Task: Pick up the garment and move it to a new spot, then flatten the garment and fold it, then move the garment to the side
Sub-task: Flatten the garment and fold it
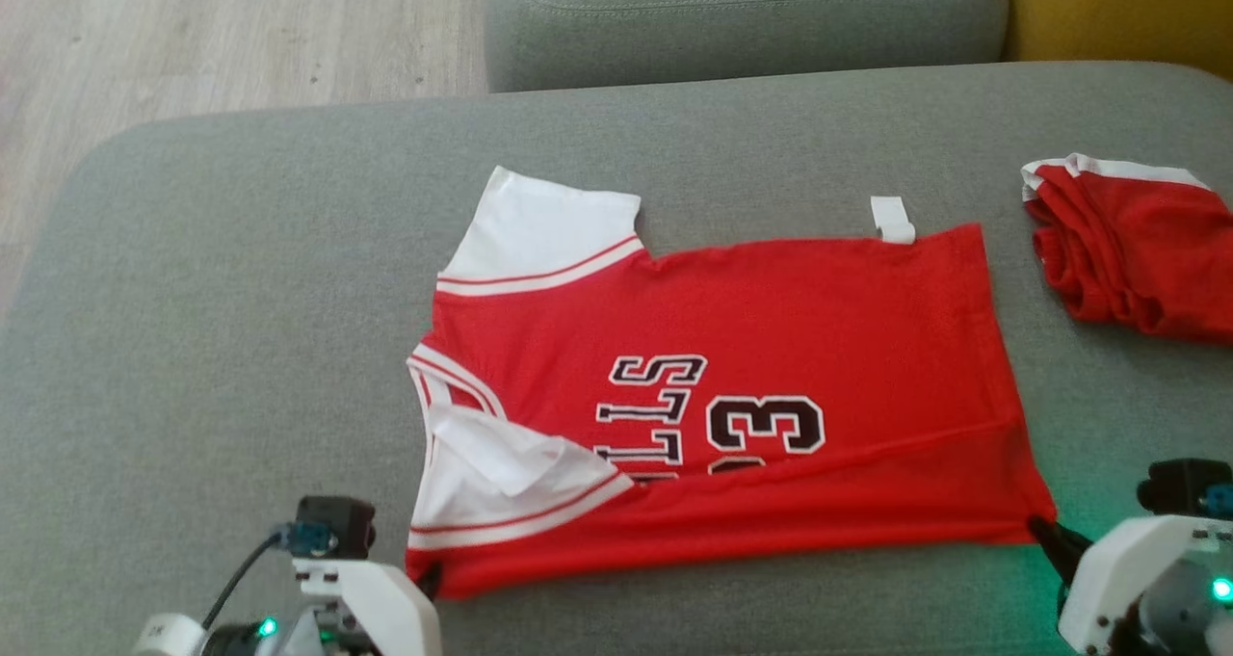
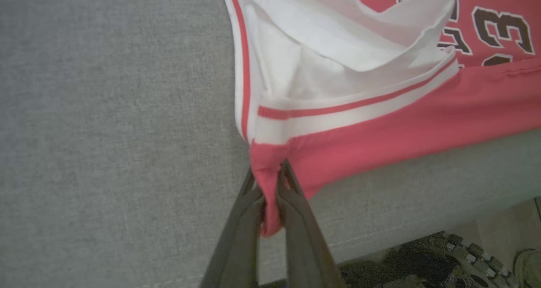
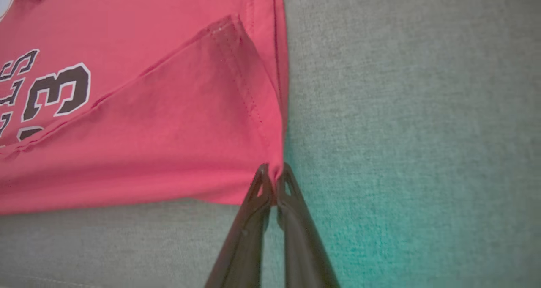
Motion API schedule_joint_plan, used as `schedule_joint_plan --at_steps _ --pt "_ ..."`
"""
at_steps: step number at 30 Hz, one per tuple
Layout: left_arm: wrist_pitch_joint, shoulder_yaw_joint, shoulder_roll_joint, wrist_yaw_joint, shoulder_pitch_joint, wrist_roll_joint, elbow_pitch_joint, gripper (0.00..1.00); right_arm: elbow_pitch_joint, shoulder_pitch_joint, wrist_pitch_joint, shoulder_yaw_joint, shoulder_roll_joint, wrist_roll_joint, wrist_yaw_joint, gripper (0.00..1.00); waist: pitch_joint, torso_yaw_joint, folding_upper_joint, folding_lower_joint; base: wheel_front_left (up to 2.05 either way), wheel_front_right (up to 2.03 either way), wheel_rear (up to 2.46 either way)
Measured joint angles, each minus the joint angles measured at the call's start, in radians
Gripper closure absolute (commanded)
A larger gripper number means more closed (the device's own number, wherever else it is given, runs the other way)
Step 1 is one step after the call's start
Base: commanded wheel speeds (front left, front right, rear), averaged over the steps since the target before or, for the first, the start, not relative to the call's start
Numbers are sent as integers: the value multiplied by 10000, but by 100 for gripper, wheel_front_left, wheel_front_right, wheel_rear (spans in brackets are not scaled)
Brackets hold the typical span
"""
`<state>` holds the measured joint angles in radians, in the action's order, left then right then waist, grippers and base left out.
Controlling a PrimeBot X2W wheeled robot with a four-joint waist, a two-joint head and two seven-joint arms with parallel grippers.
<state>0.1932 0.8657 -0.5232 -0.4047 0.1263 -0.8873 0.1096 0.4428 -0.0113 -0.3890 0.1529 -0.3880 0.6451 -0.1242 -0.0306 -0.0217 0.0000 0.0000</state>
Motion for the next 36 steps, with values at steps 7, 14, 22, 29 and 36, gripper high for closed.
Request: schedule_joint_plan --at_steps 7,14,22,29,36 --pt "439 40 -291 -107 -224 -219 -376 0 -794 440 -441 -848 407 -523 0 0 41 47 0 0 0 0 0" --pt "464 -54 -583 71 422 36 -608 0 -2067 451 -508 -1593 688 -706 2 0 -42 67 0 0 0 0 0" --pt "1473 -364 -477 1532 3923 130 598 0 -2148 -1570 -144 -2311 1114 -1026 2 0 -777 198 0 0 0 0 0" --pt "2362 -207 686 3126 6674 130 2796 0 -499 -4212 215 -1697 1066 -976 2 0 -1803 412 0 1 0 0 0" --pt "2752 50 1624 4144 8639 272 4987 0 1143 -5878 600 -713 840 -466 2 0 -2775 569 0 2 0 0 0"
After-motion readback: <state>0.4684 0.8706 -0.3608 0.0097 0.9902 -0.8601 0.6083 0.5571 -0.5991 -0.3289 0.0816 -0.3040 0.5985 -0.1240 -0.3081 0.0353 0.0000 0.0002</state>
